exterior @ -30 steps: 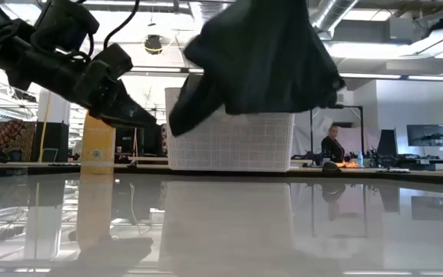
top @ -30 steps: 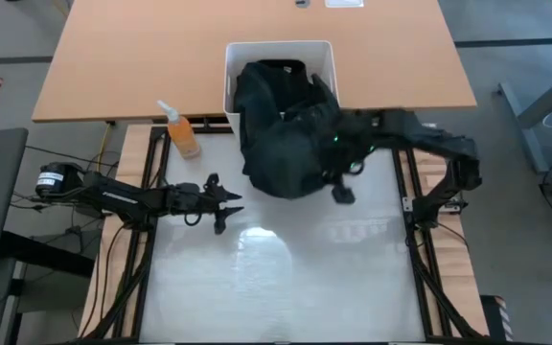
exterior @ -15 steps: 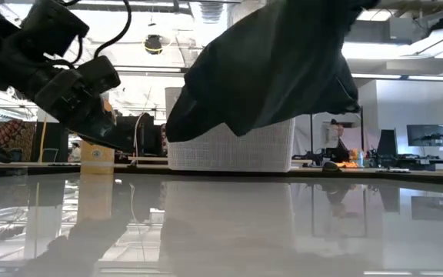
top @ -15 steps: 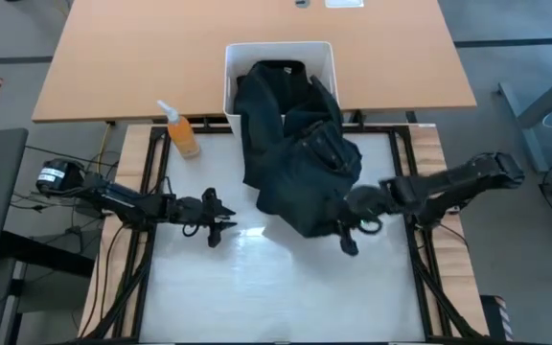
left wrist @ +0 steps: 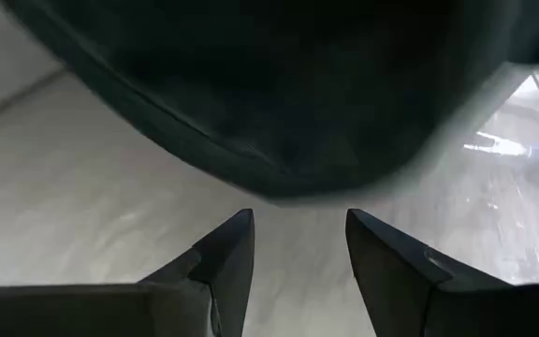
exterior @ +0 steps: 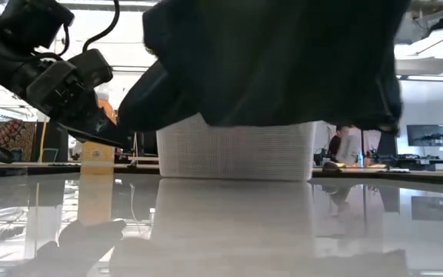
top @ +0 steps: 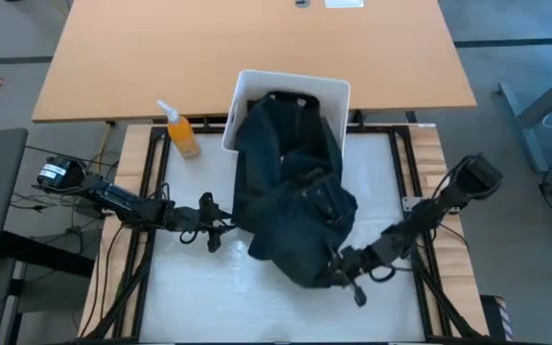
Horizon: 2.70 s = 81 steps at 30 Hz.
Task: Fold laundry
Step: Fold the dark blue jeans from the white laundry organizer
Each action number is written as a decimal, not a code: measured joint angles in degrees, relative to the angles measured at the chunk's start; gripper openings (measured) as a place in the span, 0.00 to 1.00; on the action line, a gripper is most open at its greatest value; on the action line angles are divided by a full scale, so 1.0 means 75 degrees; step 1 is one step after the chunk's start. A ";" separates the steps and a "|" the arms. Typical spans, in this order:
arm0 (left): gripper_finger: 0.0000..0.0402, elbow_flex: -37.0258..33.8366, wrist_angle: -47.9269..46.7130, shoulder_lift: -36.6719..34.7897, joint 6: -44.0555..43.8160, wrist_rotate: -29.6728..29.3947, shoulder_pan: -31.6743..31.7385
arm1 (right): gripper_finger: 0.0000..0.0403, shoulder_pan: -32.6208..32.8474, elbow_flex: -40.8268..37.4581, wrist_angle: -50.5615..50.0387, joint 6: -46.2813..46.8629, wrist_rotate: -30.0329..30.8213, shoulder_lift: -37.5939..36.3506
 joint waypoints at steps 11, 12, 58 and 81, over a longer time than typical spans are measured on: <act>0.40 0.0009 0.0057 0.0000 -0.0213 -0.0358 0.0053 | 0.07 -0.0054 0.0950 -0.4597 0.2988 -0.0650 0.0593; 0.40 0.0013 0.0102 0.0000 -0.0219 -0.0405 0.0082 | 0.07 -0.0069 0.1018 -0.5154 0.3277 -0.0700 0.0556; 0.40 0.3334 -0.2301 -0.0602 0.5230 -0.1745 0.0912 | 0.25 -0.2176 0.1094 -1.1611 0.1625 -0.0830 -0.4039; 0.40 0.3343 -0.2929 -0.0828 0.6575 0.0104 0.3225 | 0.41 -0.2294 0.2886 -1.4361 0.1035 -0.0671 -0.4018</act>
